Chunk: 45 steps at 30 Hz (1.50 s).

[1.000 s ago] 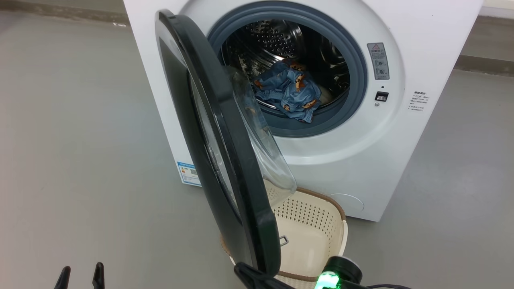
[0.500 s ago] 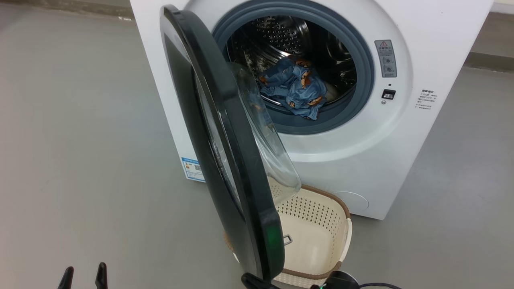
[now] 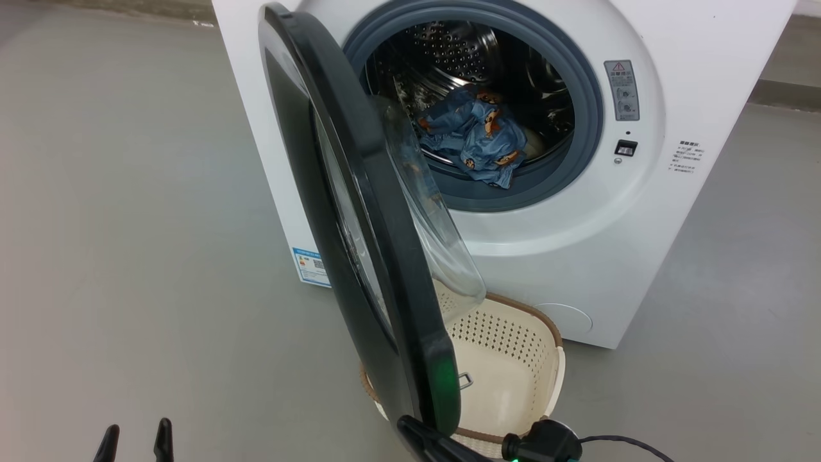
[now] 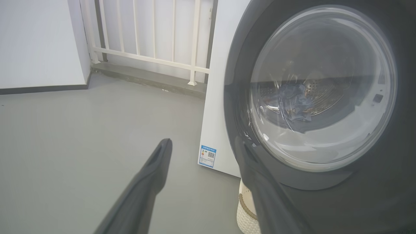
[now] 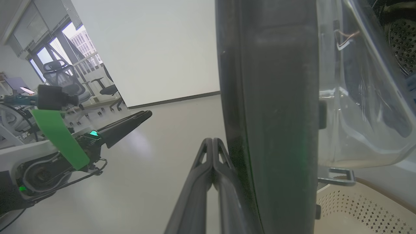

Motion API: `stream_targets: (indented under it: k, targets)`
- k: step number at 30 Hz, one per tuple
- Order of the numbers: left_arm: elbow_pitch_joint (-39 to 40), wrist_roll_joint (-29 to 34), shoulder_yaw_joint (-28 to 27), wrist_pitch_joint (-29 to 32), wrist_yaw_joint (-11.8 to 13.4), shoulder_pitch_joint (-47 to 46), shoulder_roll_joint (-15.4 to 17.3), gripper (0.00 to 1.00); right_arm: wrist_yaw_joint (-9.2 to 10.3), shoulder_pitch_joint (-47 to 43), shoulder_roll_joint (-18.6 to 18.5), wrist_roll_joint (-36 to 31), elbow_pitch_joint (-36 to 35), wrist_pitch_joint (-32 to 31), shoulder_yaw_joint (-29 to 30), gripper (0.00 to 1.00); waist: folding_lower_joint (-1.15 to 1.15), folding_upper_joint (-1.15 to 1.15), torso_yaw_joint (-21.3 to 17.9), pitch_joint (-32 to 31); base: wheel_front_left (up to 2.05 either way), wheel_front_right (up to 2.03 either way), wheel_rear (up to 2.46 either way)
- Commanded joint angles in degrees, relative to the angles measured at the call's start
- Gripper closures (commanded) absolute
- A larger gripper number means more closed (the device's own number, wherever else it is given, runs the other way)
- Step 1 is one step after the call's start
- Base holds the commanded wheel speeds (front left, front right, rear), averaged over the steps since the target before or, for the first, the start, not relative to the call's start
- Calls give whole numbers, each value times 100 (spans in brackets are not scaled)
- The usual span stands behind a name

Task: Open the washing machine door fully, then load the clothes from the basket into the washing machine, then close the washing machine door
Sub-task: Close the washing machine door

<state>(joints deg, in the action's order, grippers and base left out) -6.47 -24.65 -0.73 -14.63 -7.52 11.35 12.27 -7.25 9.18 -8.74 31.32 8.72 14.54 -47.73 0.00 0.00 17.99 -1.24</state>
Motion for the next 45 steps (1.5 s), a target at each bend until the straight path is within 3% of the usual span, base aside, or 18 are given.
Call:
stream_targets:
  k: [1, 23, 45]
  targets:
    - [104, -20, -191, -37, 3, -299, 55, 0, -24, 197, 56, 15, -102, 46, 42, 100, 0, 0, -8, 8, 0, 0, 0]
    - [123, -28, 134, -37, 3, -519, 44, 0, -24, 361, -196, -178, -26, 46, 1139, 100, 0, 0, -180, 220, 0, 0, 0]
    - [277, -15, 391, -37, 3, -1085, -204, 0, -24, 1077, -272, -630, 239, 46, 2588, 100, 0, 0, -228, 965, 0, 0, 0]
